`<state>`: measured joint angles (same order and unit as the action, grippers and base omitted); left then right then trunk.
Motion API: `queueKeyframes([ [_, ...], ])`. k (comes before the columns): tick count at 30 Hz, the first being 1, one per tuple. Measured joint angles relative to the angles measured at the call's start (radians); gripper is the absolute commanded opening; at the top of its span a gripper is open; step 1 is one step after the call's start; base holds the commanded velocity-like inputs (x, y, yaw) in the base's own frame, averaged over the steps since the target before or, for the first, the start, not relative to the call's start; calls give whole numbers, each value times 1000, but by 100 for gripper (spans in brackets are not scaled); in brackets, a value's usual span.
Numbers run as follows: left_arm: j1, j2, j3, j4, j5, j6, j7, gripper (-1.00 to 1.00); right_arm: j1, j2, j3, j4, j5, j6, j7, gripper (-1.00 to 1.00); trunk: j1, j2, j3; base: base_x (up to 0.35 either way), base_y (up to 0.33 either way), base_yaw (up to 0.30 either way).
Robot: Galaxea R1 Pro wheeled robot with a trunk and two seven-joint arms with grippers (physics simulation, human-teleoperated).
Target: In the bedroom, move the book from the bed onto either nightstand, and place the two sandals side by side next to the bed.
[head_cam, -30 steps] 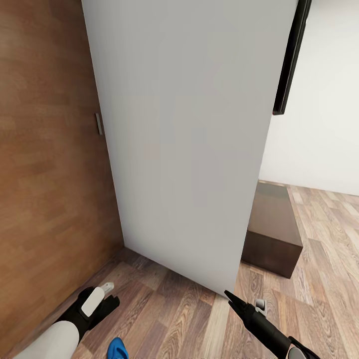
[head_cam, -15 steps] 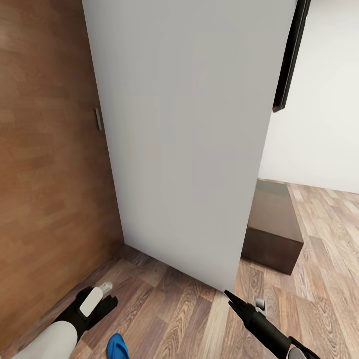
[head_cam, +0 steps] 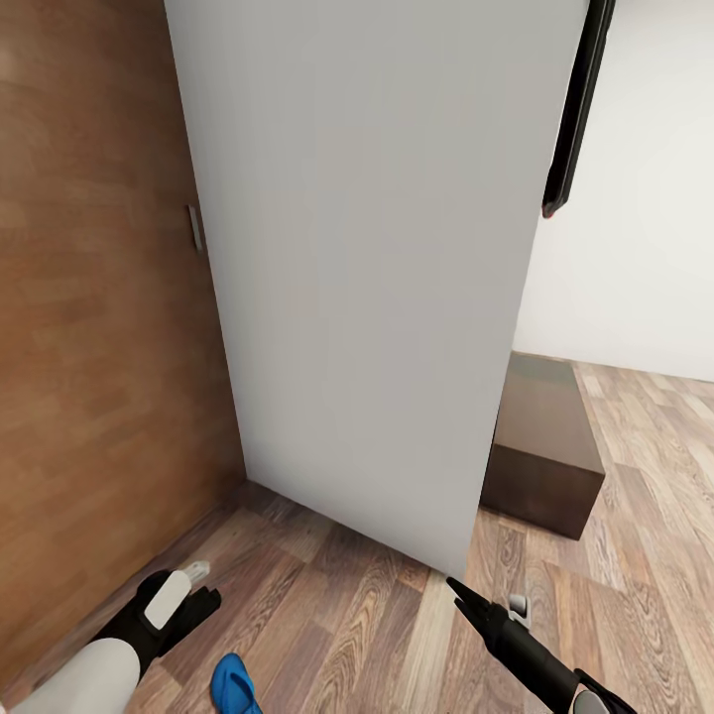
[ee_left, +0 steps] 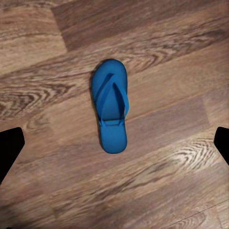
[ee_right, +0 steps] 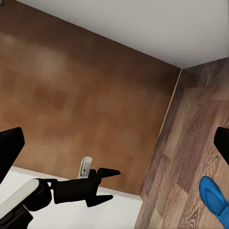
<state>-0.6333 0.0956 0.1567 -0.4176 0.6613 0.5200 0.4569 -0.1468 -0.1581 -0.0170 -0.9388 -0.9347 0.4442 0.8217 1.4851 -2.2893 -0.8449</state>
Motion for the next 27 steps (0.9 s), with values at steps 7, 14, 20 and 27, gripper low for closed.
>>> queueKeyframes([
  [7, -3, 24, 5, -15, 0, 9, -8, 100, 0, 0, -2, 1, -1, 1, 0, 100, 27, -49, -22, 0, 0, 0],
  [14, -19, 38, 2, -28, -3, 59, -49, 100, 0, 0, 1, 0, 0, 0, 0, 100, 54, -98, -44, 0, 0, 0],
  [20, -69, 40, -44, -37, -21, 165, -114, 100, 0, 0, 0, 1, 0, 0, 0, 100, 77, -140, -63, 0, 0, 0],
  [27, -114, 48, -163, -43, -98, 236, -176, 100, 0, -1, -1, 1, 0, 1, 0, 100, 104, -189, -85, 0, 0, 0],
])
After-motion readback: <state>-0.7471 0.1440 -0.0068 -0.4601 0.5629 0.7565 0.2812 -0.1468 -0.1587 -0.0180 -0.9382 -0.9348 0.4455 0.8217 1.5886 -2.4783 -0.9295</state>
